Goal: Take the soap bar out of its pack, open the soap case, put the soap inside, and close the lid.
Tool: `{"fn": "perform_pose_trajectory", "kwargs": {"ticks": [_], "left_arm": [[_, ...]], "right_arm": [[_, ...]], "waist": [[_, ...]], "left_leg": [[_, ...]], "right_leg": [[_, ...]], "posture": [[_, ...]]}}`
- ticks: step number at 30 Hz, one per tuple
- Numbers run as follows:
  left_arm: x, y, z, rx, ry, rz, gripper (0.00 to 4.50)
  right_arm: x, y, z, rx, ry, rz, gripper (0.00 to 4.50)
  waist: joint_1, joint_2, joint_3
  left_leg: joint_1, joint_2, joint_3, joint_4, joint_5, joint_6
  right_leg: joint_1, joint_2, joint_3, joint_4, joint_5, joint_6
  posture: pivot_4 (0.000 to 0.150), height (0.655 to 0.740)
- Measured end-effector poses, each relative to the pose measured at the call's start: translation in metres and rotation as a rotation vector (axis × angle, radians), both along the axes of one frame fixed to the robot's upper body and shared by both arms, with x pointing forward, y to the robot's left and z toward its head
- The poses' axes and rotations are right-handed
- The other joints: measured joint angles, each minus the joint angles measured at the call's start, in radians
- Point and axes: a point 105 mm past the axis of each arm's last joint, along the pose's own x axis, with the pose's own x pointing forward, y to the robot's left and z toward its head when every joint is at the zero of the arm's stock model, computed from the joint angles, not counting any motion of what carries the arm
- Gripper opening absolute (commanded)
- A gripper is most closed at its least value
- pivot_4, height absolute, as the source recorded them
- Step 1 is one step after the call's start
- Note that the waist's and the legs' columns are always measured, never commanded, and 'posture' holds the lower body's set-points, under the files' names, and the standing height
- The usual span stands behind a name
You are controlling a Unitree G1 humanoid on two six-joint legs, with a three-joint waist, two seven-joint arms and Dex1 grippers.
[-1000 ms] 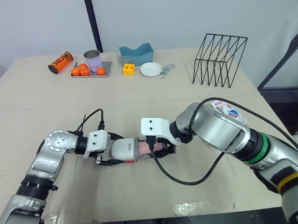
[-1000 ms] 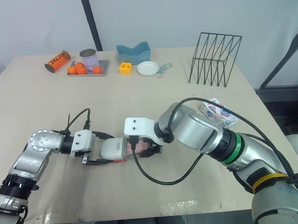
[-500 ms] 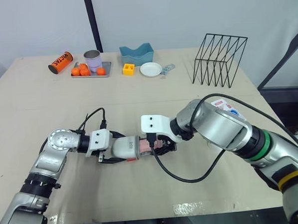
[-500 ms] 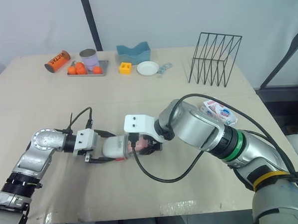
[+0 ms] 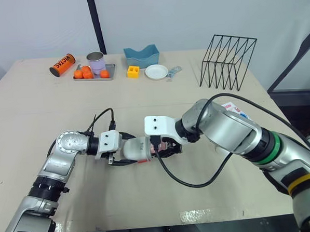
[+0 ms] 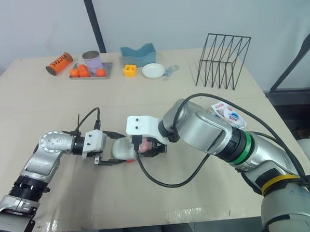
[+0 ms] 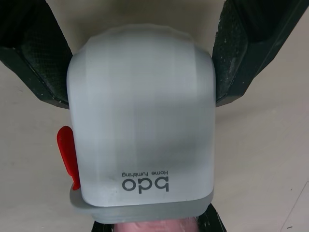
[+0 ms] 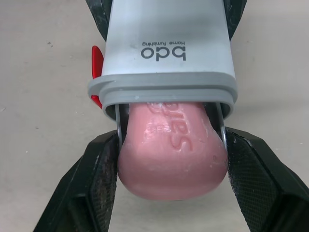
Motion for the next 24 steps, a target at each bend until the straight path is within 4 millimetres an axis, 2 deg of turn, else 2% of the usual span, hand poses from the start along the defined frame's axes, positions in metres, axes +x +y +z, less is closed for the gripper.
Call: {"fn": "perform_pose_trajectory", "kwargs": {"ticks": [3,11,14,16,20,22,24], "left_arm": [[0.002,0.000,-0.001,-0.002,0.001,0.015,3.49],[0.003,-0.005,-0.003,-0.015,0.010,0.023,3.49],[0.002,-0.003,-0.003,-0.015,0.013,0.025,3.49],[-0.001,0.004,-0.006,0.001,0.021,0.034,3.49],[-0.003,0.010,-0.004,0.000,0.021,0.047,3.49],[-0.007,0.014,0.001,0.005,0.011,0.037,3.49],[-0.008,0.018,0.002,0.007,0.016,0.045,3.49]], "right_arm": [[0.000,0.001,0.001,0.001,-0.006,0.013,4.43],[-0.003,0.000,0.012,0.030,-0.026,0.061,4.43],[0.006,-0.013,0.016,0.028,-0.046,0.028,4.43],[0.020,-0.034,0.020,0.030,-0.069,-0.053,4.43],[0.027,-0.046,0.022,0.035,-0.091,-0.089,4.43],[0.027,-0.051,0.014,0.033,-0.089,-0.093,4.43],[0.025,-0.054,0.009,0.037,-0.072,-0.099,3.91]], "waist": [[0.000,0.000,0.000],[0.000,0.000,0.000],[0.000,0.000,0.000],[0.000,0.000,0.000],[0.000,0.000,0.000],[0.000,0.000,0.000],[0.000,0.001,0.000]], "left_leg": [[0.000,0.000,0.000,0.000,0.000,0.000],[0.000,0.000,0.000,0.000,0.000,0.000],[0.000,0.000,0.000,0.001,0.000,0.000],[0.000,0.000,0.000,0.001,0.000,0.000],[0.000,0.000,0.000,0.000,0.000,0.000],[0.000,0.000,0.000,0.000,0.000,0.000],[0.000,0.000,0.000,0.001,0.000,0.000]], "right_leg": [[0.000,0.000,0.000,0.000,0.000,0.000],[0.000,0.000,-0.001,0.000,0.000,0.000],[0.000,0.000,-0.001,0.000,0.000,0.000],[0.000,0.000,-0.001,0.000,0.000,0.000],[0.000,0.000,0.000,0.000,0.000,0.000],[0.000,0.000,0.000,0.000,0.000,0.000],[0.000,0.000,0.000,0.000,0.000,0.000]], "posture": [[0.150,0.7400],[0.150,0.7400],[0.150,0.7400],[0.150,0.7400],[0.150,0.7400],[0.150,0.7400],[0.150,0.7400]]}}
